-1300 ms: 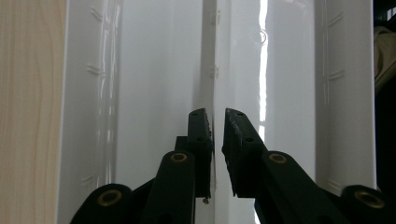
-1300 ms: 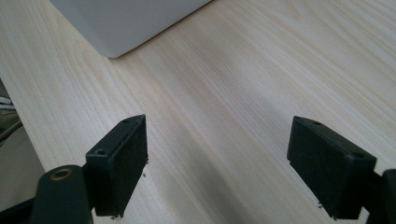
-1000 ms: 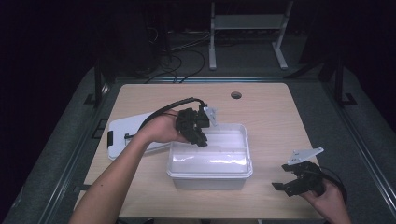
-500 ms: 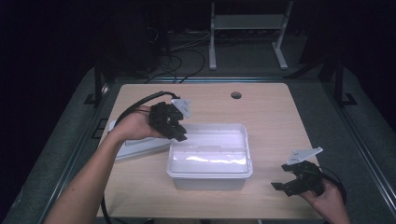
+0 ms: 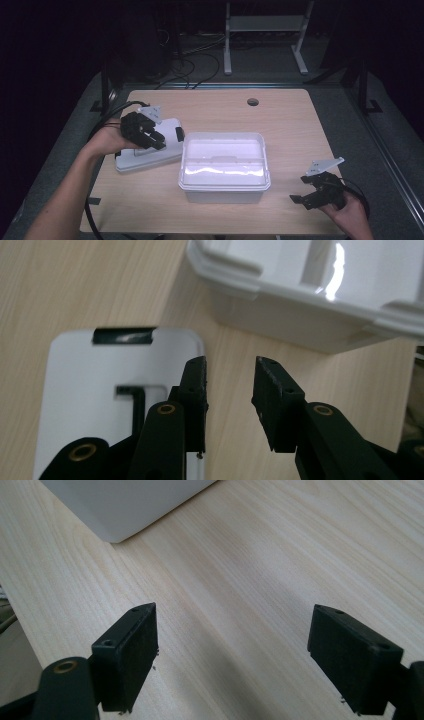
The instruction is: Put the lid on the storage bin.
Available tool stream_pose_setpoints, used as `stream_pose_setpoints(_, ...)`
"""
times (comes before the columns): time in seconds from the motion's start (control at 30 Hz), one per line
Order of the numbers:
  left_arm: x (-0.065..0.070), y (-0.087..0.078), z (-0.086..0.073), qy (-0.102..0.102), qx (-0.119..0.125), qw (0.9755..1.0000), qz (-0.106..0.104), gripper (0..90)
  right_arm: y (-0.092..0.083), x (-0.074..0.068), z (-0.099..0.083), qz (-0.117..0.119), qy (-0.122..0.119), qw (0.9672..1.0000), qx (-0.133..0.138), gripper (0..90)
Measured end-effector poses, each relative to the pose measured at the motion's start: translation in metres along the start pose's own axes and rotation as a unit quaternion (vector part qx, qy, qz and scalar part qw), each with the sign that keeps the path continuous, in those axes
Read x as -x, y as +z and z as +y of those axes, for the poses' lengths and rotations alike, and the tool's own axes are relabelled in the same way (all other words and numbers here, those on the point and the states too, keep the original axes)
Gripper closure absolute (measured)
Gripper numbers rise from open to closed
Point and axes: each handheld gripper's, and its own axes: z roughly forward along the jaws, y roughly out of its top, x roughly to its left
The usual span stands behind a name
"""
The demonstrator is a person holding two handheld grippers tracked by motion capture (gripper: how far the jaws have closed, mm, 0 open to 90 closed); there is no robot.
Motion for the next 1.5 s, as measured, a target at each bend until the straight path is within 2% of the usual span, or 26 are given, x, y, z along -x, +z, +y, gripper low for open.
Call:
stream_pose_setpoints(0.17,-0.013,0.006,-0.025,-0.022,0.001,0.9997,0.013,64.0,0.001,0.000,0.001,-0.001,-0.001,1.0000,-0.002,19.6)
stream_pose_setpoints(0.27,-0.020,0.014,-0.035,-0.033,-0.008,0.9993,0.016,62.5,0.002,0.001,0.002,0.000,-0.003,1.0000,-0.004,19.6)
stream_pose_setpoints(0.47,-0.035,0.028,-0.053,-0.049,-0.008,0.9985,0.022,60.2,0.004,0.002,0.002,0.001,-0.001,1.0000,-0.006,19.6)
stream_pose_setpoints(0.53,-0.039,0.033,-0.055,-0.049,-0.017,0.9983,0.025,59.6,0.005,0.003,0.002,0.001,-0.002,1.0000,-0.007,19.6)
stream_pose_setpoints(0.67,-0.049,0.043,-0.058,-0.059,-0.019,0.9978,0.023,58.5,0.006,0.004,0.003,0.002,-0.001,1.0000,-0.010,19.4)
stream_pose_setpoints(0.83,-0.055,0.053,-0.061,-0.057,-0.033,0.9975,0.026,58.3,0.005,0.003,0.003,0.000,0.003,1.0000,-0.007,19.4)
stream_pose_setpoints(1.0,-0.062,0.060,-0.065,-0.066,-0.040,0.9965,0.032,57.8,0.004,0.003,0.003,-0.002,0.005,1.0000,-0.007,19.4)
stream_pose_setpoints(1.17,-0.065,0.066,-0.068,-0.069,-0.052,0.9958,0.030,56.8,0.004,0.004,0.002,-0.002,0.006,1.0000,-0.007,19.4)
stream_pose_setpoints(1.23,-0.065,0.069,-0.071,-0.071,-0.046,0.9959,0.030,56.8,0.004,0.004,0.002,-0.001,0.007,0.9999,-0.007,19.4)
stream_pose_setpoints(1.3,-0.065,0.072,-0.073,-0.070,-0.047,0.9957,0.039,57.0,0.004,0.005,0.002,-0.001,0.007,1.0000,-0.006,19.5)
stream_pose_setpoints(1.5,-0.066,0.080,-0.077,-0.069,-0.070,0.9943,0.041,64.5,0.004,0.005,0.001,-0.002,0.008,0.9999,-0.007,19.4)
